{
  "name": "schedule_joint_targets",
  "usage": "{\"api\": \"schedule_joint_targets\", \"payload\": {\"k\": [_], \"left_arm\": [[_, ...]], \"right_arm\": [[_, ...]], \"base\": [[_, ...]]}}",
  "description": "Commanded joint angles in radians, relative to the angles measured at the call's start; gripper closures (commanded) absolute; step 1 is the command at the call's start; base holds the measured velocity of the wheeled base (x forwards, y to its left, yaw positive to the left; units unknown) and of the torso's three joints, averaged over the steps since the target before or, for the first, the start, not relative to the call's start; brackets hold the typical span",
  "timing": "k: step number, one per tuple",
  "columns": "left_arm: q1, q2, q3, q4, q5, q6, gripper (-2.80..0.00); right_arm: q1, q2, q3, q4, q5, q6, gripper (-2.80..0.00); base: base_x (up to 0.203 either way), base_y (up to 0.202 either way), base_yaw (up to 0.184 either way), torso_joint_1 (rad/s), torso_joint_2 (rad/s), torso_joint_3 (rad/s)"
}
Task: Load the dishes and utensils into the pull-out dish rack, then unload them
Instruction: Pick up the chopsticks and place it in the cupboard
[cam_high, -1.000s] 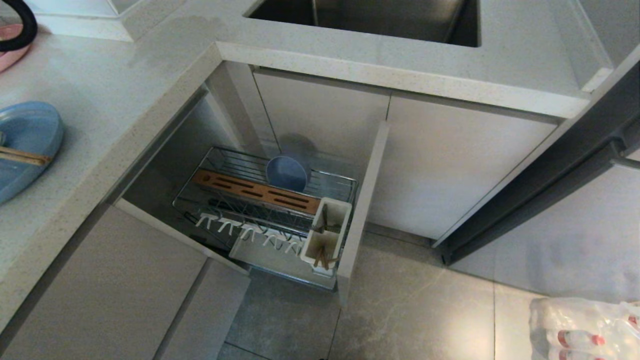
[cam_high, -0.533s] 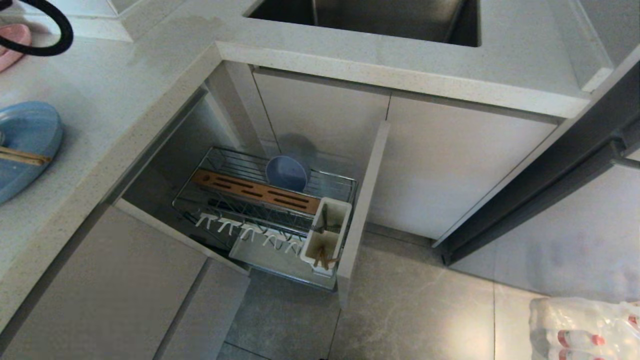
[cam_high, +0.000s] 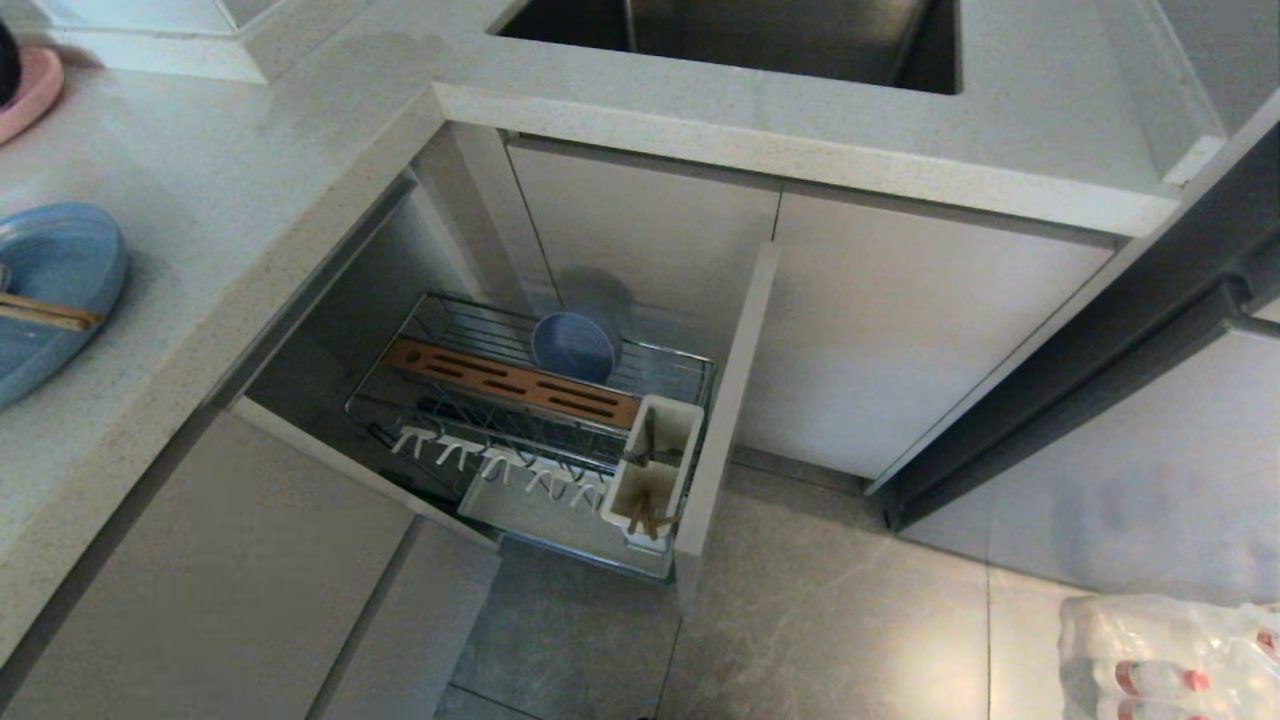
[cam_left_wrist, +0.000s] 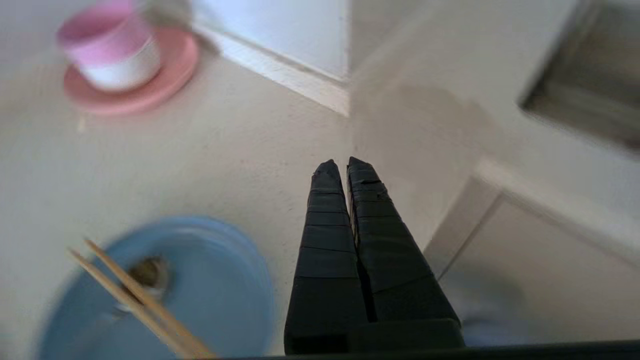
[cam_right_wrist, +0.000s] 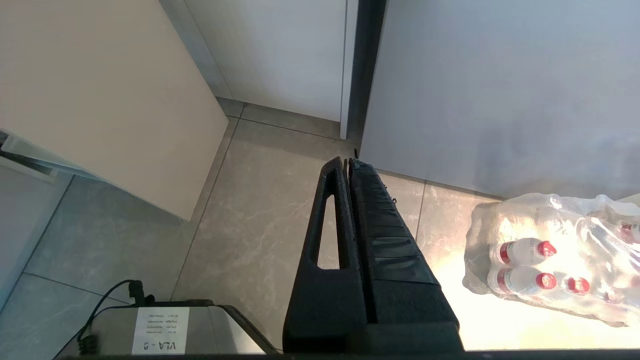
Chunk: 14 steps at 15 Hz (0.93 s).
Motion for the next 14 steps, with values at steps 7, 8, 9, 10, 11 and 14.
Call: {"api": "schedule_joint_targets", "payload": {"k": [7, 8, 9, 10, 11, 14], "left_arm": [[0.304, -0.099, -0.001, 0.294, -0.282, -0.174, 0.0], [0.324, -0.092, -0.002, 0.315, -0.28, -0.266, 0.0], [0.346, -0.081, -0.005, 0.362, -0.278, -0.356, 0.0], [0.374, -0.067, -0.013, 0.417, -0.277, -0.428, 0.0], [0.406, -0.055, -0.024, 0.451, -0.277, -0.488, 0.0], [0.508, -0.024, -0.066, 0.543, -0.274, -0.678, 0.0]], "right_arm": [[0.0, 0.002, 0.0, 0.0, 0.0, 0.0, 0.0], [0.0, 0.002, 0.0, 0.0, 0.0, 0.0, 0.0], [0.0, 0.002, 0.0, 0.0, 0.0, 0.0, 0.0], [0.0, 0.002, 0.0, 0.0, 0.0, 0.0, 0.0], [0.0, 0.002, 0.0, 0.0, 0.0, 0.0, 0.0], [0.0, 0.002, 0.0, 0.0, 0.0, 0.0, 0.0]], "base": [[0.0, 0.0, 0.0, 0.0, 0.0, 0.0], [0.0, 0.0, 0.0, 0.0, 0.0, 0.0], [0.0, 0.0, 0.0, 0.0, 0.0, 0.0], [0.0, 0.0, 0.0, 0.0, 0.0, 0.0], [0.0, 0.0, 0.0, 0.0, 0.0, 0.0], [0.0, 0.0, 0.0, 0.0, 0.0, 0.0]]}}
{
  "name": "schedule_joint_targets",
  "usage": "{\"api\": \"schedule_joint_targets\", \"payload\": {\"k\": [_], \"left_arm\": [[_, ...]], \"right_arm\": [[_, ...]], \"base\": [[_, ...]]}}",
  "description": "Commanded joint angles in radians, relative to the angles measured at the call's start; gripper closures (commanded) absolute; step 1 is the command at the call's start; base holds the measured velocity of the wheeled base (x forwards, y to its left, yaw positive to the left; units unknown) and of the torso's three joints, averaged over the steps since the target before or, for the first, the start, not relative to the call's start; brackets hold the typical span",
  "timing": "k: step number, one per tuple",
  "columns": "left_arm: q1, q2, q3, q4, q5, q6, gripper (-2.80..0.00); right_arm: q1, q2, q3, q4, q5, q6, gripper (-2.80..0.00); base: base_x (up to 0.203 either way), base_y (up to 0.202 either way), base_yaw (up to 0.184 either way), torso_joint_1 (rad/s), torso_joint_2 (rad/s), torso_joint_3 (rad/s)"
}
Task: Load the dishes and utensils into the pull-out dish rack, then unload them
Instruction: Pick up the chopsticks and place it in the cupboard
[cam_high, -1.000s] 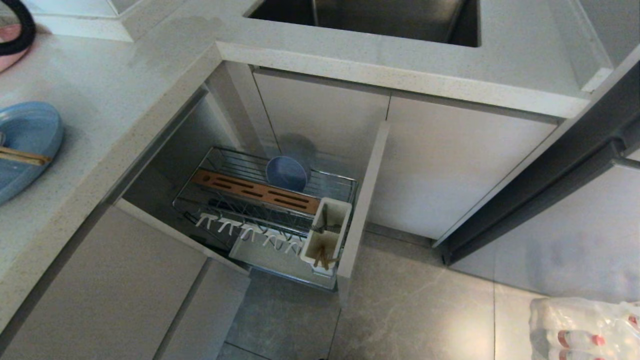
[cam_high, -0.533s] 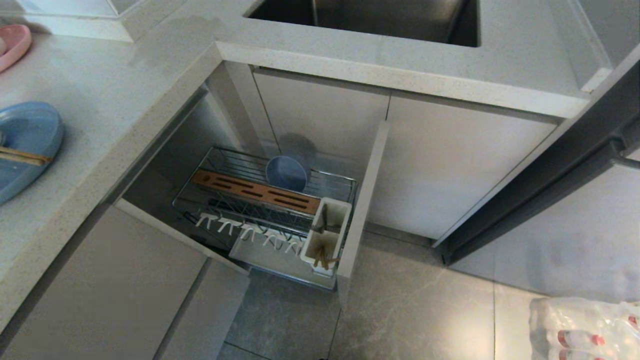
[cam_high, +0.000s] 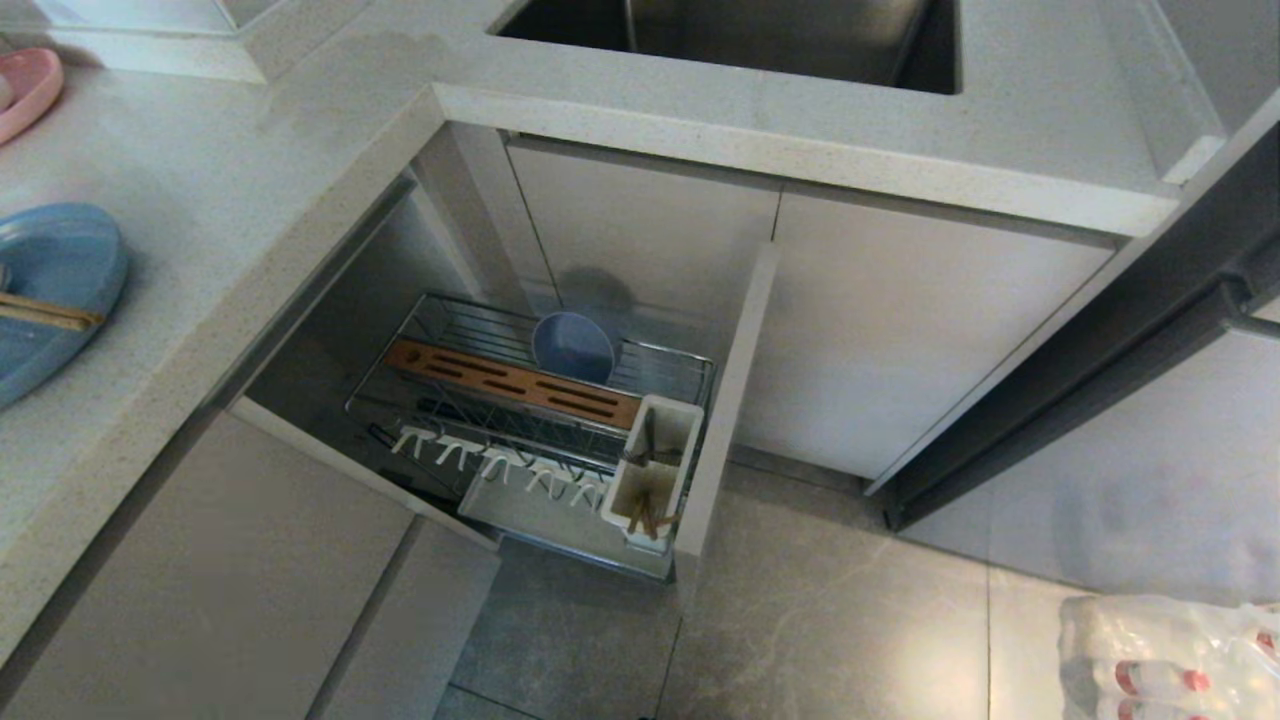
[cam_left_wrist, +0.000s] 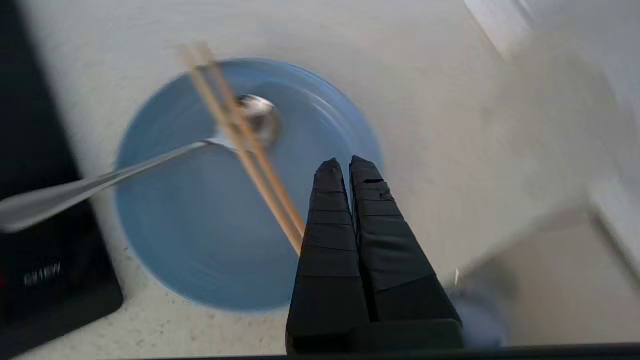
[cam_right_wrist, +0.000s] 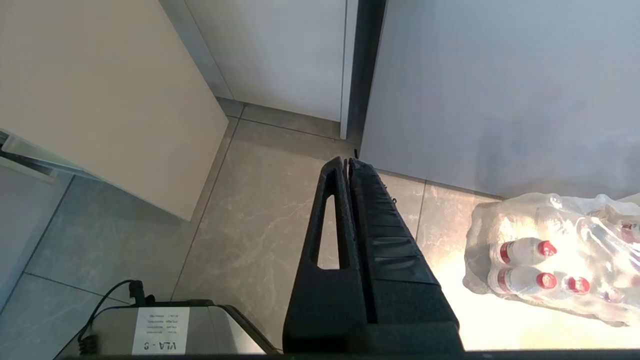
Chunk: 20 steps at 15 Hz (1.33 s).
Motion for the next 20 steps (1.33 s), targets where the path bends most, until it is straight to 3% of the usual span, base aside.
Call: {"api": "schedule_joint_targets", "payload": {"k": [1, 5, 7, 8, 11, 17, 18, 20], "left_arm": [[0.053, 0.039, -0.014, 0.007, 0.003, -0.047, 0.0], [0.105, 0.146, -0.057, 0.011, 0.003, -0.078, 0.0], [0.122, 0.178, -0.041, 0.014, -0.014, -0.16, 0.0], [0.123, 0.182, -0.033, 0.017, -0.053, -0.207, 0.0], [0.137, 0.18, -0.038, 0.088, -0.094, -0.272, 0.0], [0.131, 0.172, -0.017, 0.14, -0.117, -0.285, 0.0], [0.131, 0.172, -0.017, 0.14, -0.136, -0.286, -2.8], [0.131, 0.178, -0.017, 0.139, -0.165, -0.291, -2.8]], "right_arm": [[0.0, 0.002, 0.0, 0.0, 0.0, 0.0, 0.0], [0.0, 0.002, 0.0, 0.0, 0.0, 0.0, 0.0], [0.0, 0.002, 0.0, 0.0, 0.0, 0.0, 0.0], [0.0, 0.002, 0.0, 0.0, 0.0, 0.0, 0.0], [0.0, 0.001, 0.0, 0.0, 0.0, 0.0, 0.0], [0.0, 0.002, 0.0, 0.0, 0.0, 0.0, 0.0], [0.0, 0.002, 0.0, 0.0, 0.0, 0.0, 0.0], [0.0, 0.002, 0.0, 0.0, 0.0, 0.0, 0.0]], "base": [[0.0, 0.0, 0.0, 0.0, 0.0, 0.0], [0.0, 0.0, 0.0, 0.0, 0.0, 0.0], [0.0, 0.0, 0.0, 0.0, 0.0, 0.0], [0.0, 0.0, 0.0, 0.0, 0.0, 0.0], [0.0, 0.0, 0.0, 0.0, 0.0, 0.0], [0.0, 0.0, 0.0, 0.0, 0.0, 0.0], [0.0, 0.0, 0.0, 0.0, 0.0, 0.0], [0.0, 0.0, 0.0, 0.0, 0.0, 0.0]]}}
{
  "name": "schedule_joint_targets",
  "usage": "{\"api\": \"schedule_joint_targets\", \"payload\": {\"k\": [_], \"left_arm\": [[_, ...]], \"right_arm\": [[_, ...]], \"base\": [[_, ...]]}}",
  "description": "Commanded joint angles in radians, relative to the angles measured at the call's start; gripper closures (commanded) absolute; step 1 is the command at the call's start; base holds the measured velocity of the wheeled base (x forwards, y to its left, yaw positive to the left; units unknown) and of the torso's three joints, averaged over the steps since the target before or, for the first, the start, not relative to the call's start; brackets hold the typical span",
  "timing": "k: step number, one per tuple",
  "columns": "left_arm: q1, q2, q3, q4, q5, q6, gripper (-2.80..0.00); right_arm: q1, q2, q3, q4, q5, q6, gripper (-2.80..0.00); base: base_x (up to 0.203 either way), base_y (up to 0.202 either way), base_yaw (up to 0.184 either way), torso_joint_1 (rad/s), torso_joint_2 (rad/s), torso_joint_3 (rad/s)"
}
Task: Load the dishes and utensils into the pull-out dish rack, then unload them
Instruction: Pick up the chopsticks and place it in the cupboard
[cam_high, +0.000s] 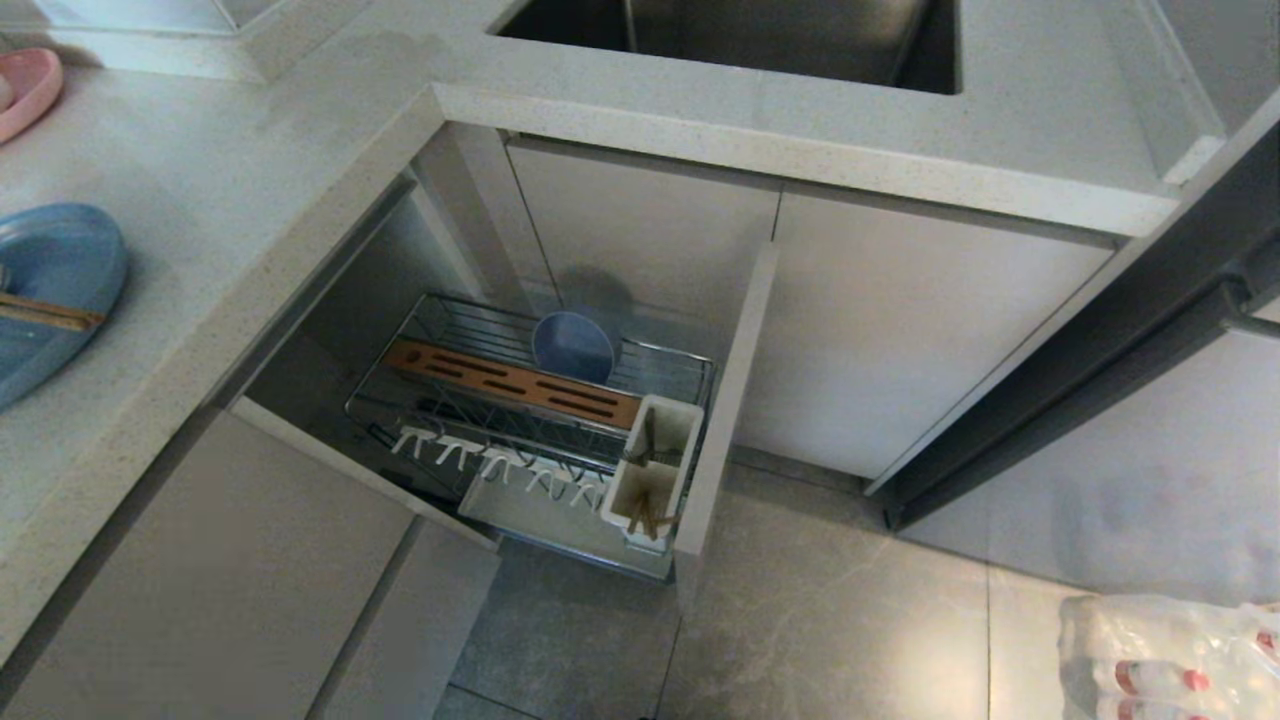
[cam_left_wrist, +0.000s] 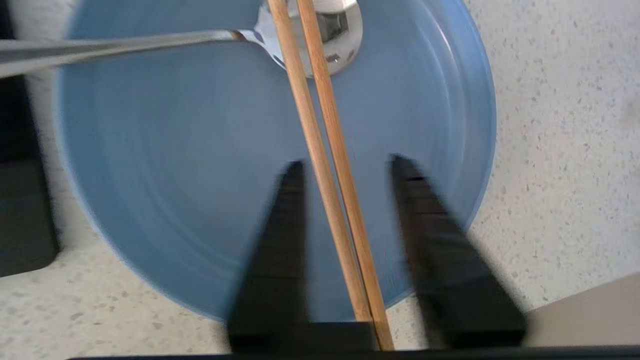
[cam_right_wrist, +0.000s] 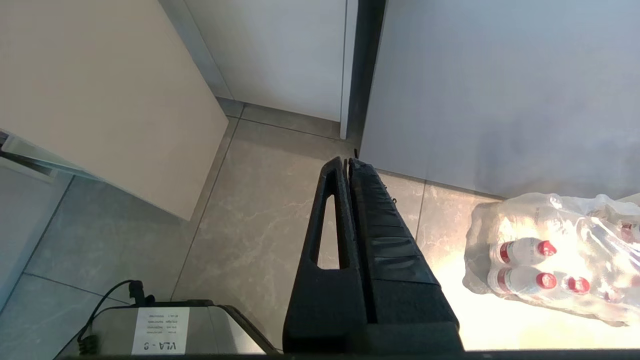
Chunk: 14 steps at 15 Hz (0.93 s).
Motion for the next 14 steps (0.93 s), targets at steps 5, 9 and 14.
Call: {"api": "schedule_joint_targets", "payload": {"k": [5, 9, 14], "left_arm": [[0.005, 0.027, 0.001, -0.006, -0.012, -0.006, -2.8], [0.012, 0.06, -0.009, -0.024, -0.044, -0.004, -2.8], [0.037, 0.103, -0.029, -0.063, -0.052, -0.001, -2.8]], "right_arm": [[0.0, 0.002, 0.0, 0.0, 0.0, 0.0, 0.0], [0.0, 0.002, 0.0, 0.0, 0.0, 0.0, 0.0], [0.0, 0.002, 0.0, 0.0, 0.0, 0.0, 0.0]], "base": [[0.0, 0.0, 0.0, 0.0, 0.0, 0.0], [0.0, 0.0, 0.0, 0.0, 0.0, 0.0], [0.0, 0.0, 0.0, 0.0, 0.0, 0.0]]}}
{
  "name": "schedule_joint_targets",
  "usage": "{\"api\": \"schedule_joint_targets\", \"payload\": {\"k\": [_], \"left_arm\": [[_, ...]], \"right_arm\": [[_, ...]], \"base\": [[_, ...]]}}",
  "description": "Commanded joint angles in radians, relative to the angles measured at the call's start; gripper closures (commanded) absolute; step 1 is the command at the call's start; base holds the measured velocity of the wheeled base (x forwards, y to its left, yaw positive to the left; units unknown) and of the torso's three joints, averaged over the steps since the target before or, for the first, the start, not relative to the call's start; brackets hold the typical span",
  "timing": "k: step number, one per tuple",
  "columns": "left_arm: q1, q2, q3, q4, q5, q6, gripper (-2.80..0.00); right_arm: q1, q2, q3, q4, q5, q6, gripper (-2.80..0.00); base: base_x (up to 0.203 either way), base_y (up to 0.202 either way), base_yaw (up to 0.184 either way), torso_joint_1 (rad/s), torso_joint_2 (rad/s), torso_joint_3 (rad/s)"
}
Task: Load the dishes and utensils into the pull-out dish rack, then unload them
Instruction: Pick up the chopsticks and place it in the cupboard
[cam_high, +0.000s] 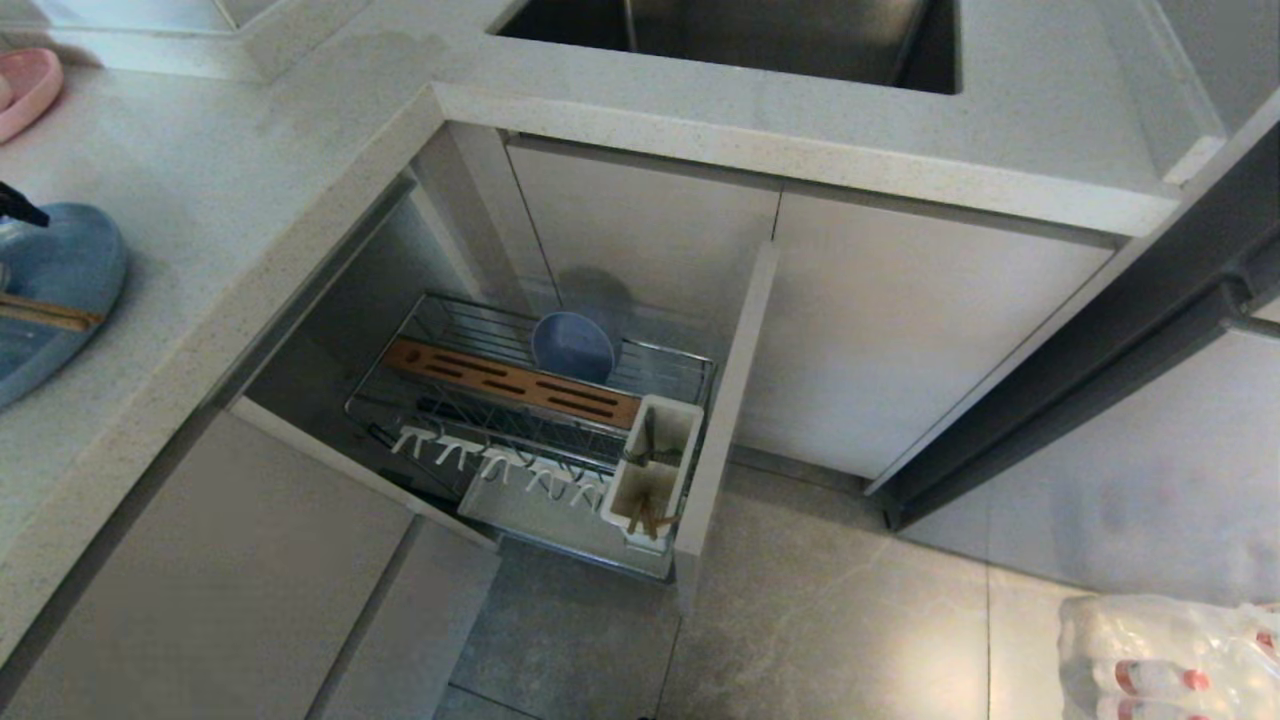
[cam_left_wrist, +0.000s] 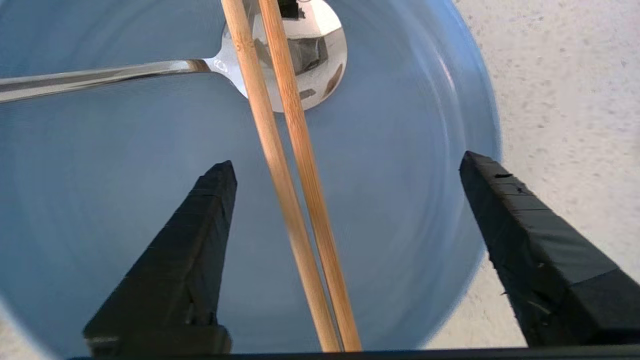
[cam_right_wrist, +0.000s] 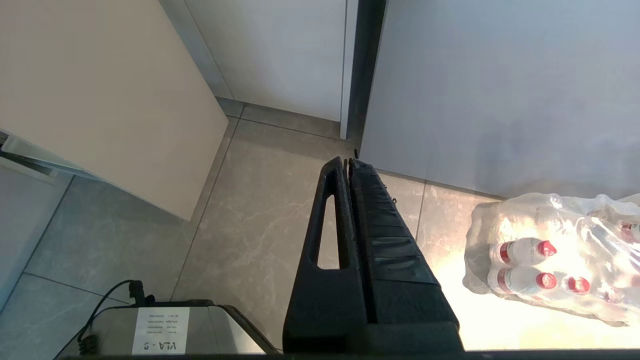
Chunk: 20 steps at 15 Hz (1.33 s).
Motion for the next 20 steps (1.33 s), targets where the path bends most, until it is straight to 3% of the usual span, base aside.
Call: {"api": "schedule_joint_targets", "payload": {"k": [1, 20], "left_arm": [[0.003, 0.021, -0.001, 0.002, 0.001, -0.005, -2.8], [0.041, 0.062, 0.029, -0.033, -0.055, -0.006, -2.8]], "right_arm": [[0.0, 0.002, 0.0, 0.0, 0.0, 0.0, 0.0], [0.0, 0.002, 0.0, 0.0, 0.0, 0.0, 0.0]], "base": [[0.0, 0.0, 0.0, 0.0, 0.0, 0.0], [0.0, 0.0, 0.0, 0.0, 0.0, 0.0]]}}
